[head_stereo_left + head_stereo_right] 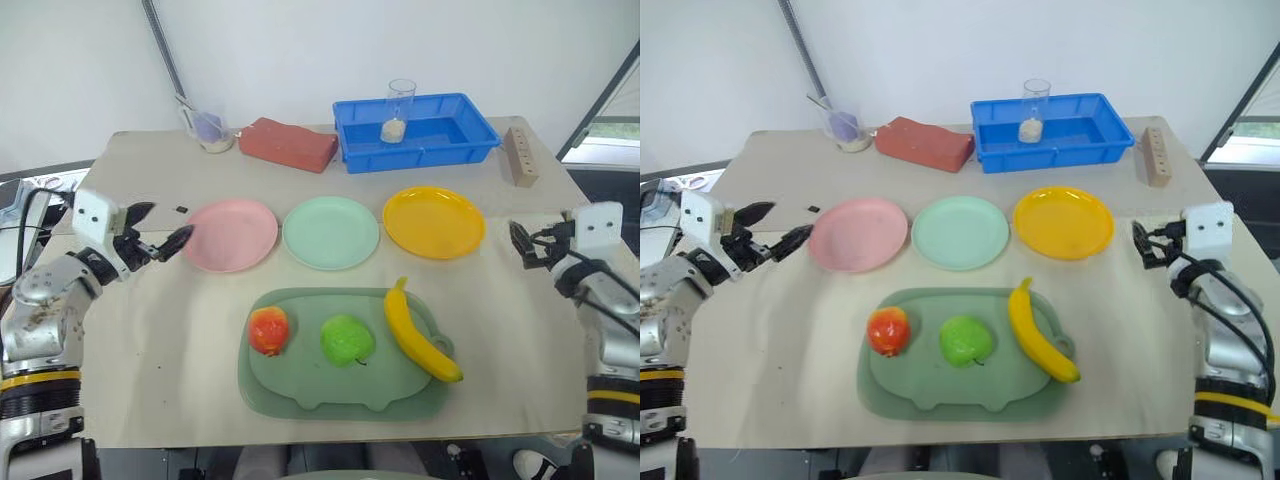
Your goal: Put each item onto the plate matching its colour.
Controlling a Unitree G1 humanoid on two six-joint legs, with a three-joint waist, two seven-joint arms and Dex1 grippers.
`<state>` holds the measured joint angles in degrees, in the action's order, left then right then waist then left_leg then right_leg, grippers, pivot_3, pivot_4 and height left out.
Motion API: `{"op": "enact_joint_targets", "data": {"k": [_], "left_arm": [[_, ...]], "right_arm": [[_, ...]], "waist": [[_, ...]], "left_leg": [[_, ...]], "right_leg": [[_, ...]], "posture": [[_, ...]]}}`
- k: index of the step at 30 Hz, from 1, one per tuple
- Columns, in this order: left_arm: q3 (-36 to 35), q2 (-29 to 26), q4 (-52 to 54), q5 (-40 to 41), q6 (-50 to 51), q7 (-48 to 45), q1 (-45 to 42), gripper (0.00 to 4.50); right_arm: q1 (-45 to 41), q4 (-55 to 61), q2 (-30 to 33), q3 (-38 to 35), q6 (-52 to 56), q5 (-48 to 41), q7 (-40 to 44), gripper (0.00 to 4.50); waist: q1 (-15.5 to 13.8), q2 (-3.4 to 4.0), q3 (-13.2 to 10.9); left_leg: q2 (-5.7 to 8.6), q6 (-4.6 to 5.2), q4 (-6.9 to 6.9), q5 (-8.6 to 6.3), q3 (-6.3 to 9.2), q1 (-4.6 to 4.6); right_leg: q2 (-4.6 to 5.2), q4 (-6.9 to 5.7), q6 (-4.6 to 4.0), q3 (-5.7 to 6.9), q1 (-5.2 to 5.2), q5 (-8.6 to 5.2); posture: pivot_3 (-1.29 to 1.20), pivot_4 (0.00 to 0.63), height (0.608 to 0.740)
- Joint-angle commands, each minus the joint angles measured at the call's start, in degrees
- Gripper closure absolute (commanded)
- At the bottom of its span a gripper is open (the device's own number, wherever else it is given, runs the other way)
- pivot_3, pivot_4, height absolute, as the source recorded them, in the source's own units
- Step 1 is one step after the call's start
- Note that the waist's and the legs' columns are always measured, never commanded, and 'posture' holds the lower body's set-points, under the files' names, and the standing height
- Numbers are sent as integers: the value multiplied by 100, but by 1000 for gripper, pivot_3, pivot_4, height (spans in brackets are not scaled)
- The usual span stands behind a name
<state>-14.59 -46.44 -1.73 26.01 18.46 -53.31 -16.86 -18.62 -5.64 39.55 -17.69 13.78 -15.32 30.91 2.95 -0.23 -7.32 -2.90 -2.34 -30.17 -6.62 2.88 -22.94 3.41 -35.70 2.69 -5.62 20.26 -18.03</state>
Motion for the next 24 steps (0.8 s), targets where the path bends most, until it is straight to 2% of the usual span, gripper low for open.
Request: {"op": "enact_joint_targets", "data": {"k": [1, 7, 13, 18, 24], "left_arm": [[405, -382, 802, 350, 208, -1057, 144, 0], [1037, -772, 1554, 459, 80, -2295, 418, 0], [1527, -808, 1481, 0, -488, -2818, 587, 0], [1941, -407, 1119, -440, -973, -2701, 422, 0], [2361, 196, 484, -1101, -1601, -2329, 139, 0]], "right_arm": [[-203, 956, 265, 223, 596, -926, 1122, 39], [33, 2583, 862, 750, 1854, -2306, 2569, 39], [-53, 3558, 1112, 1187, 2384, -2915, 3038, 39], [-321, 3839, 1146, 1486, 2521, -3074, 3219, 39], [-462, 4008, 1096, 1499, 2723, -3272, 3108, 39]], "waist": [[2, 2, 1], [-51, 3, 0], [-64, 3, -1], [-86, 3, -1], [-162, 1, 0]], "left_leg": [[-1, 0, 2, 0, 0, 0], [-6, 1, 10, -1, 0, -9], [-8, -2, 17, -3, -4, -25], [-3, -4, 20, -4, -22, -33], [-1, -3, 14, -4, -28, -35]], "right_leg": [[0, 0, -4, 0, 0, -3], [0, 19, -18, 1, 6, -12], [13, 72, -22, 3, 8, -12], [40, 78, -23, 11, 20, -11], [40, 74, -22, 15, 23, -11]], "posture": [[0, 150, 740], [0, 150, 740], [0, 150, 740], [0, 150, 740], [0, 150, 740]]}}
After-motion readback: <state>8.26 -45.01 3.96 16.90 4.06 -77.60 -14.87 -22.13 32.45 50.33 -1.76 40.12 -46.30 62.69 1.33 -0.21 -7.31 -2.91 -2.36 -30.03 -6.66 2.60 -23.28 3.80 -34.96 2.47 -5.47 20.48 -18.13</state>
